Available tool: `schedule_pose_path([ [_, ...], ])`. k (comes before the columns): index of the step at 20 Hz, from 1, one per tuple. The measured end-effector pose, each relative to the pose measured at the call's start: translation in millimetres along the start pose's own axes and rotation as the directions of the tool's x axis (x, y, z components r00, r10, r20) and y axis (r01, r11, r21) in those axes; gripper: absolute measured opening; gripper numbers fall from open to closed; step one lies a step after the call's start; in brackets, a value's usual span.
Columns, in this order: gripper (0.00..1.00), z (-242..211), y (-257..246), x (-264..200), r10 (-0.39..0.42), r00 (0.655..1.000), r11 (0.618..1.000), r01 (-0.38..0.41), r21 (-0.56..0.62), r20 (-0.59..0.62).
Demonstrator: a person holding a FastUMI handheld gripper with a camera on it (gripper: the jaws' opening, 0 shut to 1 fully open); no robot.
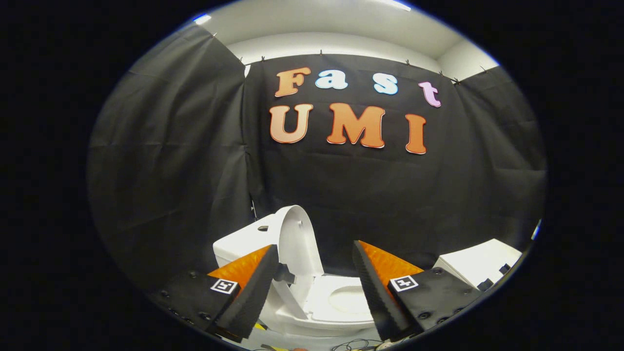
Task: Open the toilet lid.
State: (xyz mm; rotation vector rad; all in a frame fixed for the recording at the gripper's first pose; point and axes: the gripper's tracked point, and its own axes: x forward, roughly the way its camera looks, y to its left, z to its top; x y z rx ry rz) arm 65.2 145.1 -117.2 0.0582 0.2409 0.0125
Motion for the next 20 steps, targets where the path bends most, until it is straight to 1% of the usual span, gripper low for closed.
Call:
schedule_pose_path([
  [2,0.98,19.7,-9.8,-8.4,-0.001,1.000,1.000,0.000,0.018,0.028],
  [5,0.98,44.3,-31.7,-19.9,-0.020,0.998,0.997,0.015,0.082,0.068],
  [9,0.98,59.5,-68.1,-29.4,-0.079,0.994,0.992,0.071,0.103,0.076],
  [11,0.98,63.9,-77.4,-32.0,-0.102,0.991,0.989,0.091,0.120,0.087],
  [15,0.98,65.3,-76.9,-32.6,-0.090,0.993,0.989,0.080,0.124,0.080],
  [20,0.98,80.2,-71.7,-39.0,-0.065,0.991,0.989,0.049,0.137,0.114],
])
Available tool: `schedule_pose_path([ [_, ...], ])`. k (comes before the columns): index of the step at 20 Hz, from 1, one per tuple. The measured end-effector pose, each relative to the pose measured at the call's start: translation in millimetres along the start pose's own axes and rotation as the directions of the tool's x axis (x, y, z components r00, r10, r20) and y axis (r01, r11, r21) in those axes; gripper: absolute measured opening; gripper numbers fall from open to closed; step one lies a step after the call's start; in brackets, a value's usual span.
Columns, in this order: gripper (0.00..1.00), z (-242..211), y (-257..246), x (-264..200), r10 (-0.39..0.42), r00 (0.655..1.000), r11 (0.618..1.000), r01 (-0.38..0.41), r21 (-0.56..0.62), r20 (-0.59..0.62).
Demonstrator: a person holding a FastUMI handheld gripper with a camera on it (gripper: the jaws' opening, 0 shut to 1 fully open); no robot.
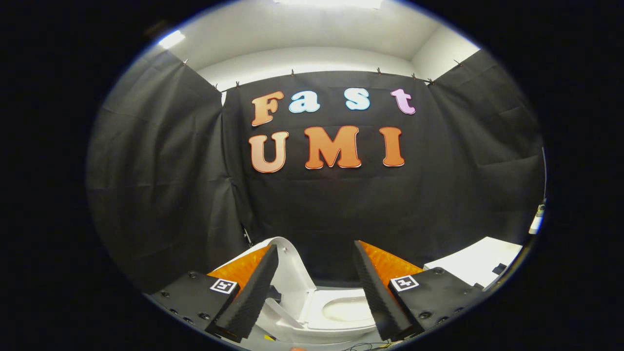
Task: Open the toilet lid.
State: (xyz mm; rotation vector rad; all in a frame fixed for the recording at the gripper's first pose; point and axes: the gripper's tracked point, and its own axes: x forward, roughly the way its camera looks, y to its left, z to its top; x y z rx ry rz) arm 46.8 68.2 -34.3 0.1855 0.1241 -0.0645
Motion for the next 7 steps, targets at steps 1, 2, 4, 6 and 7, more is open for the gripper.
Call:
schedule_pose_path([
  [1,0.98,1.4,-0.5,-1.1,0.001,1.000,1.000,-0.001,-0.002,0.003],
  [2,0.98,3.0,-1.2,-1.3,0.001,1.000,1.000,-0.001,-0.004,0.003],
  [4,0.99,6.6,0.2,-4.4,0.007,1.000,1.000,-0.007,0.004,0.008],
  [6,0.98,9.9,-1.2,-4.9,0.009,1.000,1.000,-0.009,0.012,0.016],
  [7,0.98,11.0,-1.5,-5.5,0.008,1.000,1.000,-0.008,0.013,0.015],
])
